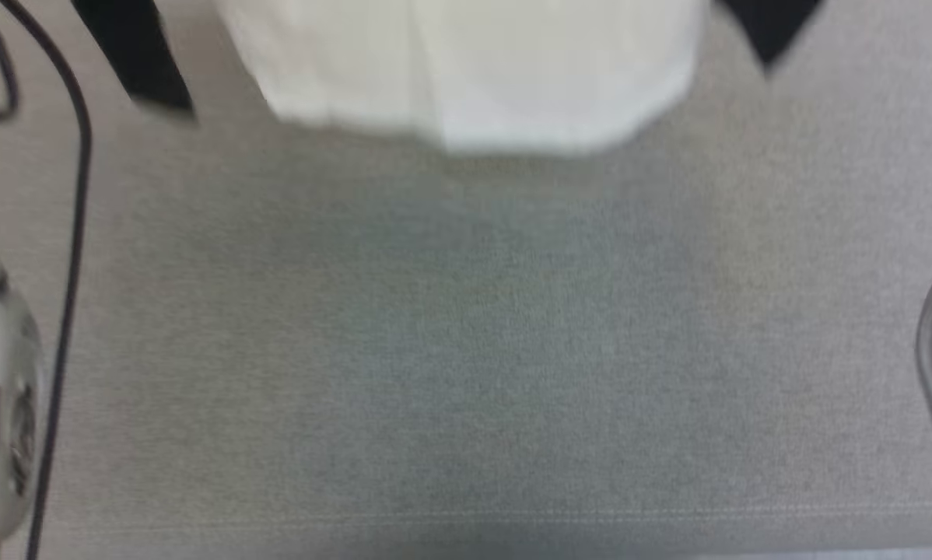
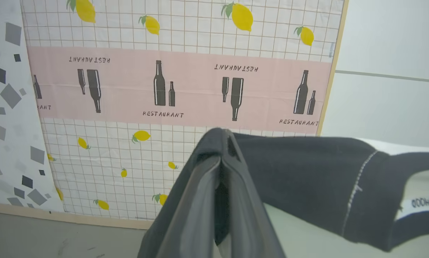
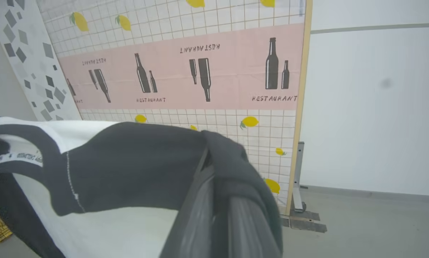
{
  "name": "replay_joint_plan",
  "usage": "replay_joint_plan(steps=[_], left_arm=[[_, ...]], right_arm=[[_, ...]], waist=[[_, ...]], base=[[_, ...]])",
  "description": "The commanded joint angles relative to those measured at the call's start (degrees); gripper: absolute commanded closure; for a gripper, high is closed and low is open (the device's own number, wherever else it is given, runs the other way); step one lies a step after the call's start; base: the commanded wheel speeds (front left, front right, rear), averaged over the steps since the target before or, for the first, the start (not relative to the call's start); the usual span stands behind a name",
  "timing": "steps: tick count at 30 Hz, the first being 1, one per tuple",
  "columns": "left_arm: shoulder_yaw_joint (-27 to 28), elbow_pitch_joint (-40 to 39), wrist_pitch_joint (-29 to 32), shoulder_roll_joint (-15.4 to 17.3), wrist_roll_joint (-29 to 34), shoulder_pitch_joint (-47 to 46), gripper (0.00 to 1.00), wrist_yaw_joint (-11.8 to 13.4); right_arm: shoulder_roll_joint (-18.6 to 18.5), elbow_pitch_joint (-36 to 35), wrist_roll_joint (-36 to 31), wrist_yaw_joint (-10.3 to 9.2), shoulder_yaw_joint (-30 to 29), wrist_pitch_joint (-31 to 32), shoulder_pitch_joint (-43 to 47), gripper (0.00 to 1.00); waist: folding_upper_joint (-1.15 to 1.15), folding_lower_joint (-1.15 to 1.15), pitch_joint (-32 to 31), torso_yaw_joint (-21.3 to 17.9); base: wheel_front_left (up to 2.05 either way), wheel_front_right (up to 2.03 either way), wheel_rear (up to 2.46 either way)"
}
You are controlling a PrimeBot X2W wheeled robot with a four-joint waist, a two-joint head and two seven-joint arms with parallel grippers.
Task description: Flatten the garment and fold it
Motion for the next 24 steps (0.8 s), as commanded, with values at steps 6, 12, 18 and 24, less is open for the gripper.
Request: replay_joint_plan(steps=[6, 12, 18, 24], left_arm=[[0.9, 2.4, -8.4, -0.8, 1.0, -5.5, 1.00, 0.8], [1.6, 4.9, -13.0, -1.5, -0.4, -2.9, 1.00, 0.0], [1.8, 8.4, -17.0, -3.6, -2.9, 3.1, 1.00, -1.9], [1.2, 12.4, -20.6, -5.2, -4.8, 12.2, 1.00, -4.4]], right_arm=[[0.1, 7.8, -2.0, -0.09, -2.5, -9.3, -8.6, 1.00], [0.1, 13.4, 1.1, -0.09, -0.5, -11.4, -8.6, 1.00], [0.1, 14.5, 0.4, -0.09, 1.5, -12.7, -3.3, 1.00], [-1.7, 12.8, 3.9, -0.09, 4.7, -13.8, 8.5, 1.00]], waist=[[0.00, -0.01, 11.2, -2.2], [0.00, -0.01, 14.9, -1.1], [0.00, -0.01, 15.7, 1.0], [0.00, -0.01, 11.2, 3.4]], base=[[0.00, 0.00, 0.00], [0.00, 0.00, 0.00], [0.00, 0.00, 0.00], [0.00, 0.00, 0.00]])
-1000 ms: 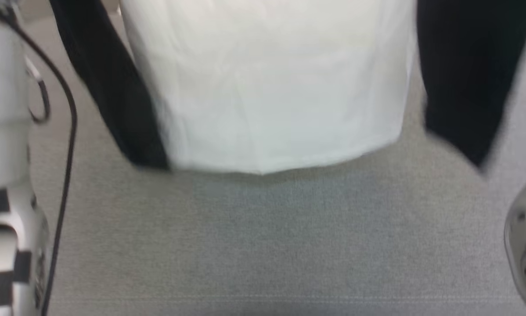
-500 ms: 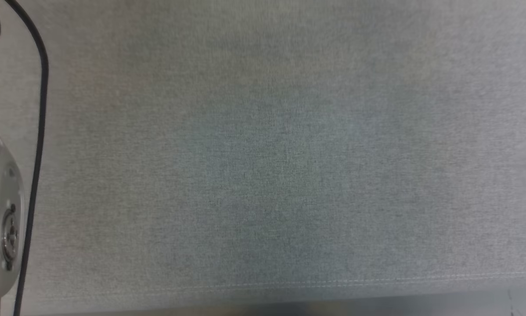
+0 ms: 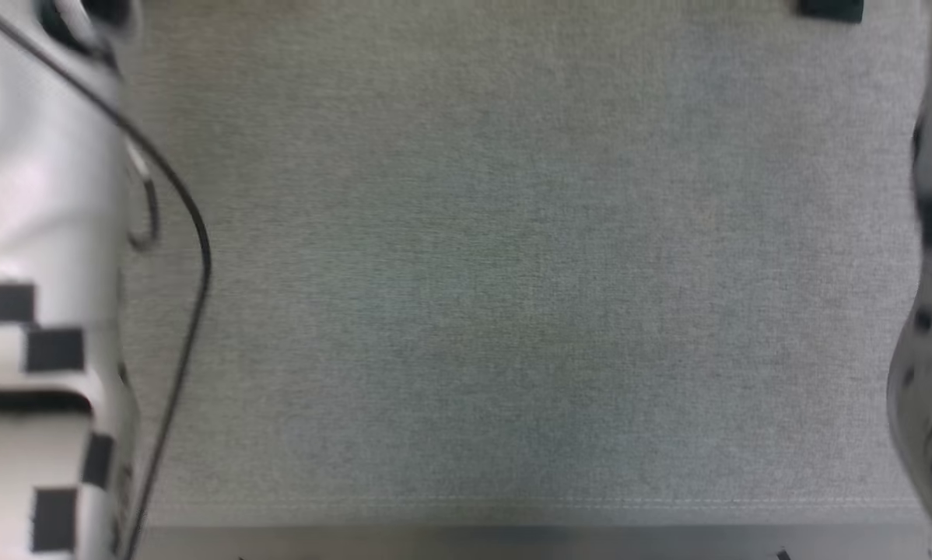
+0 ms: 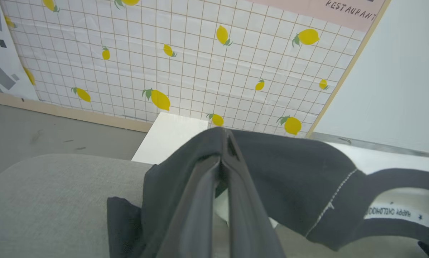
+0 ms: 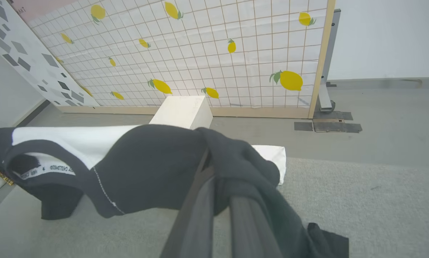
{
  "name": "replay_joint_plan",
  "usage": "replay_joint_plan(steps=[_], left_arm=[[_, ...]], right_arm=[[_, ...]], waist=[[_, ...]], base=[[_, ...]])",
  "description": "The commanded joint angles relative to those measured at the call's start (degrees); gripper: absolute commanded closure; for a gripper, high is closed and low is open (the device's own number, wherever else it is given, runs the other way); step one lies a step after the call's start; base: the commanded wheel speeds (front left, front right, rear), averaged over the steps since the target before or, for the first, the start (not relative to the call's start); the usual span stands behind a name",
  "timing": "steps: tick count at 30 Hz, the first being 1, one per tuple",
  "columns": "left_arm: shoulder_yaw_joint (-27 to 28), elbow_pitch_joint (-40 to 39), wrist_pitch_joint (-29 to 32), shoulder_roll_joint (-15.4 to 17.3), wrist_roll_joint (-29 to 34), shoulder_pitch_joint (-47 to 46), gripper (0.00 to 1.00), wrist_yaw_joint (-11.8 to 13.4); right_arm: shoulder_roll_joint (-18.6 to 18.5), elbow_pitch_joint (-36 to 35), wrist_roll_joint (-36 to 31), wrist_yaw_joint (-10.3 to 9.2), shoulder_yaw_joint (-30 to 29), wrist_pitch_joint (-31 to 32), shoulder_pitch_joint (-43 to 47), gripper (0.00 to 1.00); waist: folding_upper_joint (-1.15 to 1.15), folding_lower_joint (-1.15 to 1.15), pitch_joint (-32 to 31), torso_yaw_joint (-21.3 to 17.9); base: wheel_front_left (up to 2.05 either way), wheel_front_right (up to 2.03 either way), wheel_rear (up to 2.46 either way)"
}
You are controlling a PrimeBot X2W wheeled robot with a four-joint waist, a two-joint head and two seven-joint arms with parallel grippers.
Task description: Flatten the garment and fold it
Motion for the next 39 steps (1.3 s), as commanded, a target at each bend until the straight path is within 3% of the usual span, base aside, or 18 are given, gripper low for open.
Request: replay_joint_plan(steps=[1, 7, 12, 16, 20, 26, 34, 35, 36, 37, 38, 39], left_arm=[[0.3, 0.4, -1.0, -0.5, -0.9, 3.0, 1.00, -0.6], [-0.1, 0.7, -2.9, -0.8, -2.6, 18.2, 1.00, -2.0], [0.1, -2.6, -3.0, -1.7, -4.6, 33.6, 1.00, -1.9], [0.5, -7.4, -2.3, -3.6, -7.0, 46.4, 1.00, -0.6], [0.8, -11.3, -1.1, -4.5, -8.1, 58.0, 1.00, 2.3], [0.2, -13.2, 2.3, -4.3, -8.3, 65.9, 1.00, 4.9], [0.0, -10.6, 4.4, -2.8, -7.3, 65.3, 1.00, 7.2], [0.0, -10.2, 4.7, -2.9, -7.4, 65.1, 0.82, 7.3], [-0.1, -9.8, 5.2, -2.8, -7.6, 64.9, 0.30, 7.4], [0.0, -9.6, 5.4, -3.0, -7.8, 64.7, 0.00, 7.4], [0.1, -9.4, 5.7, -3.1, -8.1, 64.5, 0.00, 7.4], [0.1, -9.4, 6.0, -3.0, -8.2, 64.3, 0.00, 7.5]], right_arm=[[-1.2, -1.0, 1.7, -0.09, 0.3, -0.9, 3.7, 1.00], [-3.1, -5.5, 7.7, -0.09, 1.3, -2.8, 22.1, 1.00], [-5.1, -9.6, 8.3, -0.09, 2.0, -3.3, 38.2, 1.00], [-4.4, -12.7, 8.4, -0.09, -0.5, -4.0, 50.6, 1.00], [-3.5, -14.9, 4.4, -0.09, -2.7, -3.9, 60.9, 1.00], [-1.4, -17.3, 0.1, -0.09, -5.1, -1.0, 68.1, 1.00], [0.0, -18.3, -5.4, -0.09, -3.8, 6.4, 70.0, 1.00], [0.2, -18.3, -5.8, -0.09, -3.8, 6.8, 69.9, 1.00], [0.3, -17.9, -6.7, -0.09, -3.8, 7.7, 69.8, 1.00], [0.4, -17.8, -7.3, -0.09, -3.8, 8.1, 69.7, 1.00], [0.5, -17.9, -7.8, -0.09, -3.9, 8.0, 69.5, 0.75], [0.6, -17.9, -8.1, -0.09, -3.9, 8.0, 69.3, 0.00]], waist=[[0.00, -0.01, -4.6, 2.4], [0.00, -0.01, -13.1, 3.8], [0.00, -0.01, -19.4, 4.7], [0.00, -0.01, -23.4, 4.9], [0.00, -0.01, -26.0, 4.6], [0.00, -0.01, -26.7, 4.3], [0.00, -0.01, -26.4, 3.8], [0.00, -0.01, -26.3, 3.7], [0.00, -0.01, -26.3, 3.6], [0.00, -0.01, -26.3, 3.5], [0.00, -0.01, -26.3, 3.5], [0.00, -0.01, -26.4, 3.5]], base=[[0.00, 0.00, 0.00], [0.00, 0.00, 0.00], [0.00, 0.00, 0.00], [0.00, 0.00, 0.00], [0.00, 0.00, 0.00], [0.00, 0.00, 0.00], [0.00, 0.00, 0.00], [0.00, 0.00, 0.00], [0.00, 0.00, 0.00], [0.00, 0.00, 0.00], [0.00, 0.00, 0.00], [0.00, 0.00, 0.00]])
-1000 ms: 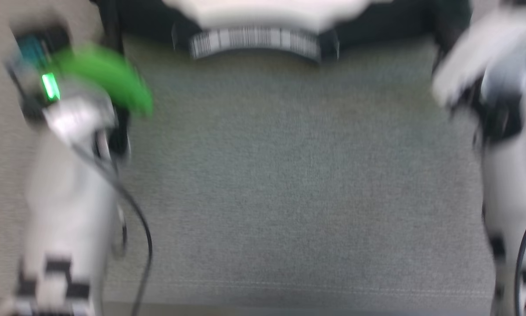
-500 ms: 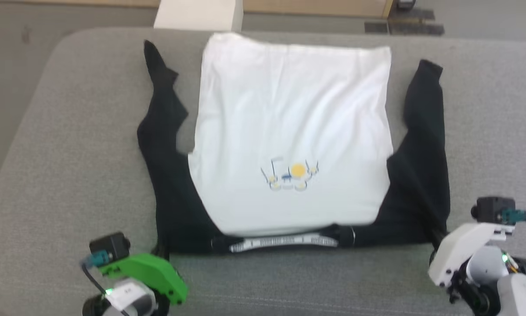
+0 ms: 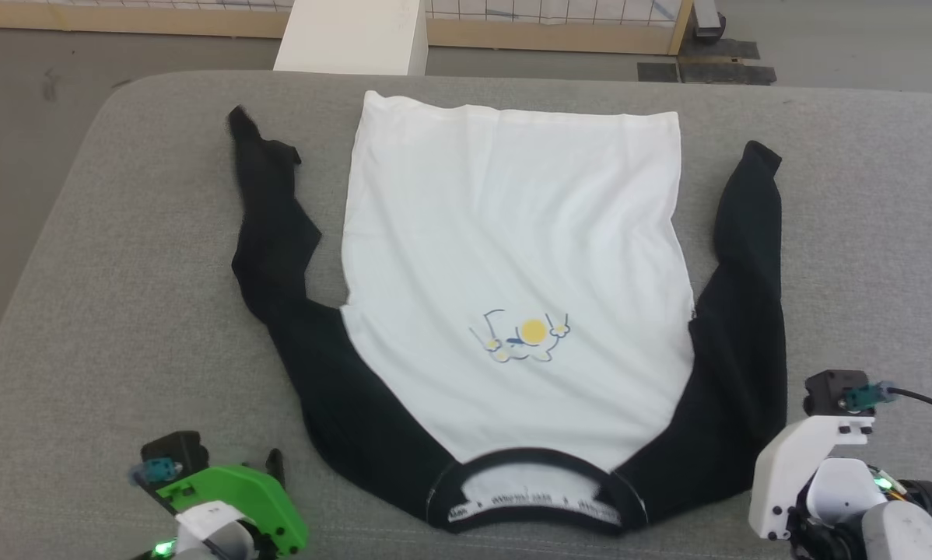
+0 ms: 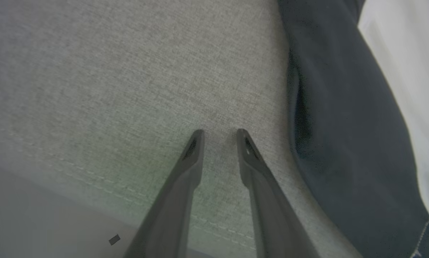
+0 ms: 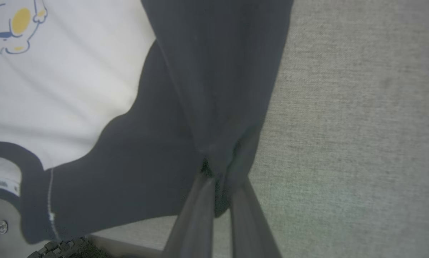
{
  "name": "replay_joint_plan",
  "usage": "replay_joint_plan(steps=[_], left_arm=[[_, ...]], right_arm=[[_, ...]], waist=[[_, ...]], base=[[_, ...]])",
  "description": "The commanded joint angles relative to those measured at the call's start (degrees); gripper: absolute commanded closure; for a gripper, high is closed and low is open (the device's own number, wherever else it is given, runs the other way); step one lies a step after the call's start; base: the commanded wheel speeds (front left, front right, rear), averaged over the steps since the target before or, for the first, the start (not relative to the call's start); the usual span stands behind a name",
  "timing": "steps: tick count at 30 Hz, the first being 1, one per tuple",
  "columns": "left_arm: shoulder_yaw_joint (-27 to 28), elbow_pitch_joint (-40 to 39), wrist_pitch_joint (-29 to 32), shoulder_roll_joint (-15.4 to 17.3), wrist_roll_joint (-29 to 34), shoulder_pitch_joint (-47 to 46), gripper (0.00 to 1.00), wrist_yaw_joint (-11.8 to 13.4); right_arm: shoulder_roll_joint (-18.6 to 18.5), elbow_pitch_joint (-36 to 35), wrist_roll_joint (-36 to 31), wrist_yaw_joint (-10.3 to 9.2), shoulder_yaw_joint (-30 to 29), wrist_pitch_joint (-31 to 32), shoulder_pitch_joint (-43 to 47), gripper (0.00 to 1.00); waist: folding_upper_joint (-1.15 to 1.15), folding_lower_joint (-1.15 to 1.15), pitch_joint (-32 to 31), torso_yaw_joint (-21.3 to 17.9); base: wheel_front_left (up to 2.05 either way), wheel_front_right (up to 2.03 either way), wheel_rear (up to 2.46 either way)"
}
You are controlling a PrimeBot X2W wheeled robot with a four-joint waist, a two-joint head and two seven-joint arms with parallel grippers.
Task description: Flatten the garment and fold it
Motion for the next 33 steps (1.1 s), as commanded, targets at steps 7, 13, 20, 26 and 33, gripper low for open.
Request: replay_joint_plan(steps=[7, 13, 20, 26, 33], left_arm=[[2.3, -2.9, -0.2, 3.4, -0.5, -1.3, 0.00, 1.6], [4.4, -9.8, -4.1, 6.2, 1.0, -1.9, 0.00, 2.4], [3.9, -19.5, -18.0, 9.0, 7.8, -2.9, 0.00, 0.2], [2.7, -23.6, -21.4, 7.3, 11.8, -4.5, 0.00, -0.5], [3.0, -26.8, -21.7, 3.8, 15.3, -7.4, 0.00, -1.8]], right_arm=[[-0.5, -3.7, 2.3, -0.26, -1.9, 1.2, 0.2, 0.00], [-0.4, -11.8, 5.7, -0.26, -4.9, 4.8, 1.5, 0.00], [-2.4, -16.5, 4.9, -0.26, -9.7, 6.6, -8.2, 0.00], [-6.2, -8.4, 0.6, -0.26, -9.7, 8.2, -23.3, 0.00], [-9.7, 3.7, -8.1, -0.26, -7.8, 10.2, -38.0, 0.00]], waist=[[0.00, 0.01, -0.8, -0.1], [0.00, 0.01, -1.0, -0.1], [0.00, 0.01, 2.6, -0.6], [0.00, 0.01, 9.4, 1.1], [0.00, 0.01, 17.3, 4.8]], base=[[0.00, 0.00, 0.00], [0.00, 0.00, 0.00], [0.00, 0.00, 0.00], [0.00, 0.00, 0.00], [0.00, 0.00, 0.00]])
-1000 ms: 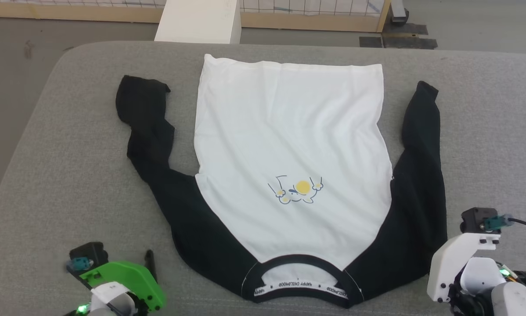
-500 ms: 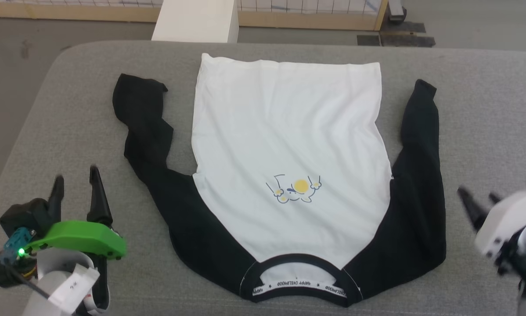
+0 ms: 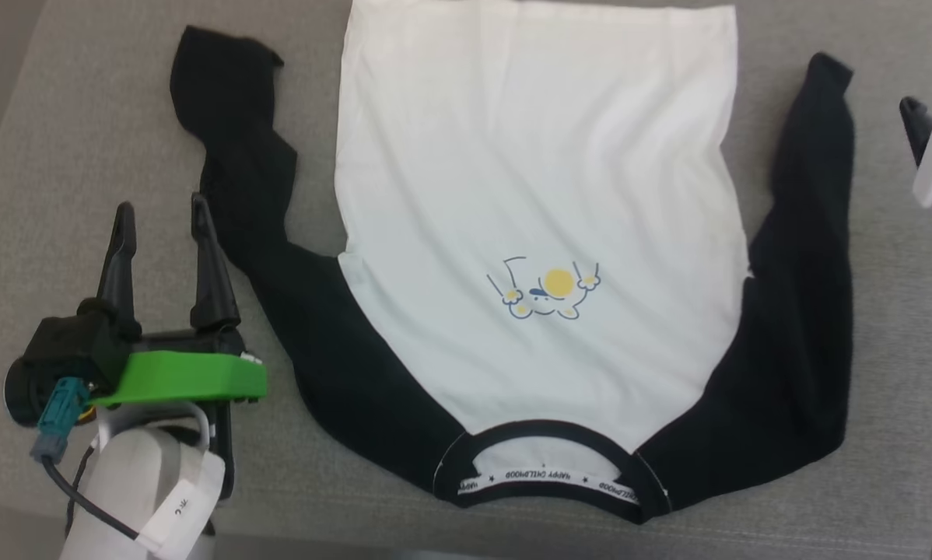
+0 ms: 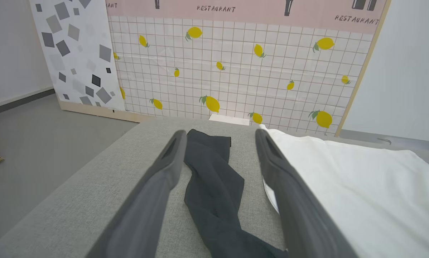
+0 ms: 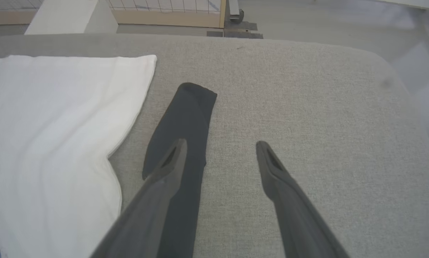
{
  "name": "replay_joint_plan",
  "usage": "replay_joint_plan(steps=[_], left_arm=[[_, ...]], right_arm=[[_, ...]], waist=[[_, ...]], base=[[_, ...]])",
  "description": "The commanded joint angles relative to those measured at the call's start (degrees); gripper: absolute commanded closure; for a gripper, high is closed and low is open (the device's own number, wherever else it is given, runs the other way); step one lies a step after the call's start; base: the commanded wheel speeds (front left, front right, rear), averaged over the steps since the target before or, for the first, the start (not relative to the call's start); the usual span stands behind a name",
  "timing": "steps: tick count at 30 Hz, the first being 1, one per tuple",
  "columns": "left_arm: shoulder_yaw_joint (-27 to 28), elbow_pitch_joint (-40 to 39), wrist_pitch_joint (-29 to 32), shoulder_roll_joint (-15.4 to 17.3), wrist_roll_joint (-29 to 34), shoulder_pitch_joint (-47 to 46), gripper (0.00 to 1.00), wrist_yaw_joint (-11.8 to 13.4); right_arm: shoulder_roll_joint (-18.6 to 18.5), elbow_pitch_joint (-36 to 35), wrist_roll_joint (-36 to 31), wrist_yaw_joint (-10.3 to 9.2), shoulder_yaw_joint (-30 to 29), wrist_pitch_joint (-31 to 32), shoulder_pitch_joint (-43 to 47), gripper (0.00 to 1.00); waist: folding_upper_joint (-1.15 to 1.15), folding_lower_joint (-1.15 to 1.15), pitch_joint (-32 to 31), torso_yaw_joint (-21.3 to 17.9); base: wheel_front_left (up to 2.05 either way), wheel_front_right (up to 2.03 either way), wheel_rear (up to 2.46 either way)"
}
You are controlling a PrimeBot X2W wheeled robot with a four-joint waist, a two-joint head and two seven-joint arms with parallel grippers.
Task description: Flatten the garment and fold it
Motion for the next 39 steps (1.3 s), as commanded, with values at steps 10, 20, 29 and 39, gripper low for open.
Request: replay_joint_plan(steps=[10, 20, 29, 39], left_arm=[[1.7, -1.9, -0.3, -5.5, 3.6, -3.3, 0.00, -3.7], [4.5, -1.1, -0.3, -8.1, 6.3, -3.2, 0.00, -6.1], [7.6, 0.3, -0.3, -9.0, 7.7, -1.0, 0.00, -7.5], [11.4, 0.4, -0.3, -9.2, 8.7, 5.3, 0.00, -8.1]], right_arm=[[-3.5, 9.8, -9.8, -0.09, 1.7, 2.3, -7.3, 0.00], [-3.3, 15.1, -7.9, -0.09, 2.0, 1.0, -7.1, 1.00], [-5.2, 7.8, 1.7, -0.09, -3.5, -9.1, -5.5, 1.00], [-6.2, -13.7, 14.7, -0.09, 9.4, -8.0, 6.2, 1.00]], waist=[[0.00, 0.00, 11.4, 7.6], [0.00, 0.00, 11.1, 7.1], [0.00, 0.00, 2.7, 4.8], [0.00, 0.00, -6.2, 0.8]], base=[[0.00, 0.00, 0.00], [0.00, 0.00, 0.00], [0.00, 0.00, 0.00], [0.00, 0.00, 0.00]])
